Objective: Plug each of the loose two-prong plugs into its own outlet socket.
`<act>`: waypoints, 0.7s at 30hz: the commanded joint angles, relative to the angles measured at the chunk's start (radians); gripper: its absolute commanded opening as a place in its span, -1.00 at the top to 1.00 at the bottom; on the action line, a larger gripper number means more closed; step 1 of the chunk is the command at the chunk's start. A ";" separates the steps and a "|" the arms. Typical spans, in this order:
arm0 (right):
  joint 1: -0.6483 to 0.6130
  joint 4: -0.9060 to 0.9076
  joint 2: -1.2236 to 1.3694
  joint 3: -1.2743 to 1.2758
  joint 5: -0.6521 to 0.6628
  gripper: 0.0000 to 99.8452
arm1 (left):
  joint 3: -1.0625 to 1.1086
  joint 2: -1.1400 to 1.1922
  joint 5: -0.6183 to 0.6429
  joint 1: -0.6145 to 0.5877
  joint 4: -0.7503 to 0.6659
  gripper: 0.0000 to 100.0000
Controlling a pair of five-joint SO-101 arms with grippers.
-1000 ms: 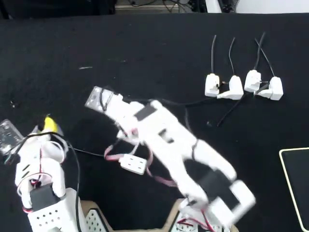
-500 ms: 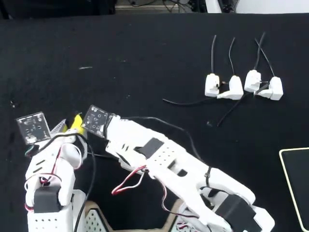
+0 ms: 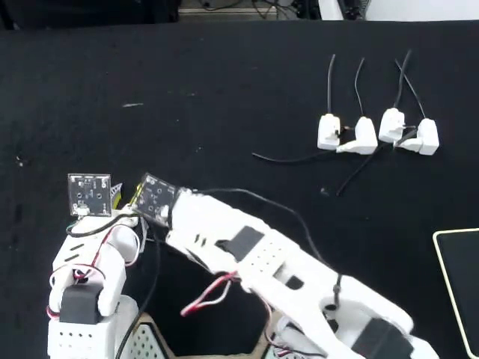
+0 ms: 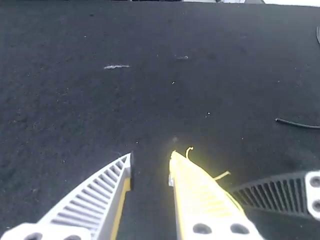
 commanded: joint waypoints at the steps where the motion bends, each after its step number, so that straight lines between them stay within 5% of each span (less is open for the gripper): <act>1: -0.038 -0.018 -0.081 0.012 -0.008 0.98 | -0.010 -0.009 -0.006 0.008 -0.017 0.74; 21: -0.041 0.080 -0.251 0.031 -0.057 0.98 | 0.022 -0.008 -0.006 0.001 -0.015 0.74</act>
